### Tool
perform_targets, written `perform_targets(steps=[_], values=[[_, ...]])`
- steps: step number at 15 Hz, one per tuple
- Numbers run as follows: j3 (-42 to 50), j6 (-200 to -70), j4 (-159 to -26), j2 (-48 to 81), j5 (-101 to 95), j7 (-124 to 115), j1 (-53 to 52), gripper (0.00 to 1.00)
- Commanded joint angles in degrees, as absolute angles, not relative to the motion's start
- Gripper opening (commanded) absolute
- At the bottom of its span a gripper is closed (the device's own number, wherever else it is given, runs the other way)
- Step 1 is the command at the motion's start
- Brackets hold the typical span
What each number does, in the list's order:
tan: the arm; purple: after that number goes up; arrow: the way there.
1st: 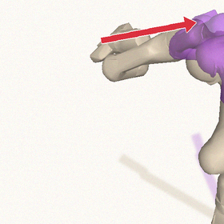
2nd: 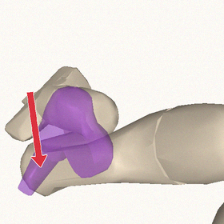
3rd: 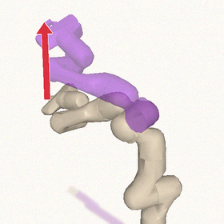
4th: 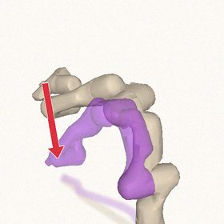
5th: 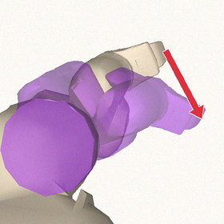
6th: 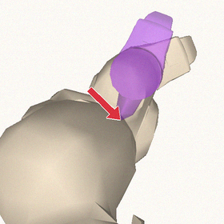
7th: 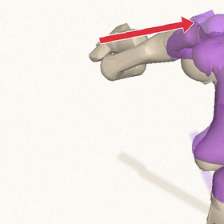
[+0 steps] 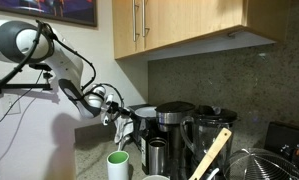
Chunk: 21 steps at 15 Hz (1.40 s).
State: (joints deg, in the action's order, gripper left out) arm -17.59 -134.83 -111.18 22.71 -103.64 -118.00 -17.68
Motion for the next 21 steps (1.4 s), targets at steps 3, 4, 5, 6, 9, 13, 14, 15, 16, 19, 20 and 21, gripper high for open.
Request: perform_targets(steps=[3, 4, 5, 6, 9, 13, 14, 15, 16, 19, 20, 21], values=[[-18.0, -139.0, -110.3, 22.0, -95.4, -109.7, -16.9, 1.00], [-17.8, -138.7, -110.2, 21.8, -94.3, -108.8, -17.1, 1.00], [-17.7, -138.1, -110.0, 21.7, -93.5, -108.1, -17.3, 1.00], [-17.5, -137.8, -109.9, 21.6, -93.1, -107.6, -17.5, 1.00], [-17.4, -137.1, -109.9, 21.0, -93.1, -107.4, -17.9, 1.00], [-18.1, -138.8, -110.6, 19.4, -87.3, -103.7, -17.4, 1.00], [-18.2, -138.9, -110.7, 19.0, -85.4, -102.3, -17.4, 1.00], [-18.3, -139.2, -110.9, 18.4, -82.8, -100.4, -17.3, 1.00], [-18.4, -139.3, -110.9, 17.9, -80.4, -98.4, -17.3, 1.00], [-18.4, -139.9, -111.0, 16.3, -72.1, -92.0, -17.4, 1.00], [-18.3, -139.9, -111.0, 15.8, -69.4, -89.8, -17.5, 1.00], [-18.3, -140.0, -111.0, 15.3, -66.4, -87.4, -17.5, 1.00]])
